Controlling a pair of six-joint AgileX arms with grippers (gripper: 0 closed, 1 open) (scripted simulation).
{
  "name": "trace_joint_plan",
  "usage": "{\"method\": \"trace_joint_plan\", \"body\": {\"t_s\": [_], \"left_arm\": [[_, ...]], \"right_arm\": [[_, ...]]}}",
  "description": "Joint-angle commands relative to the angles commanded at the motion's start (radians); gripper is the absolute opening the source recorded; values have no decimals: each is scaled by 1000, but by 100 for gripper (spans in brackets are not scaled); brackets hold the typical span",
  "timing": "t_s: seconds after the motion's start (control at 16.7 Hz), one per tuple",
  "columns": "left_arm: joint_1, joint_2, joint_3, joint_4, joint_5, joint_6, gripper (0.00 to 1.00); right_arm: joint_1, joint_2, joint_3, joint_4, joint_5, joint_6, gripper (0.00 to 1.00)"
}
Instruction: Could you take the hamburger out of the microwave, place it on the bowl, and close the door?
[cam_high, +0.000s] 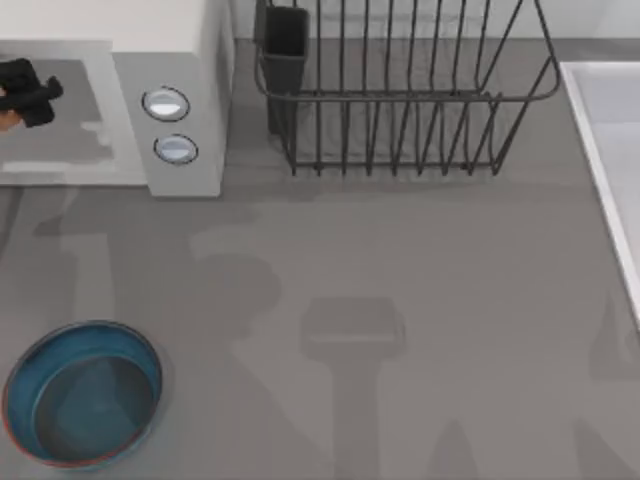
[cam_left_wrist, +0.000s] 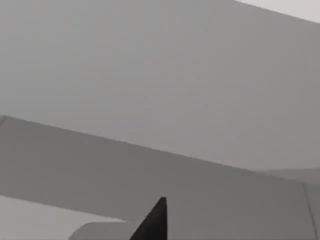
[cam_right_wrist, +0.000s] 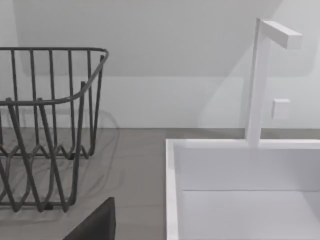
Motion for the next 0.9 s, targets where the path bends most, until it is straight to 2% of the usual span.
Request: {"method": "trace_joint_plan", "body": {"t_s": [0.3,0.9], "left_arm": [[-165,19,182,-432,-147,-493,0],[-567,187,482,-1508,-523,-1748,0]], "right_arm": [[0,0,0,0,0,0,100],[0,0,0,0,0,0,100]]}}
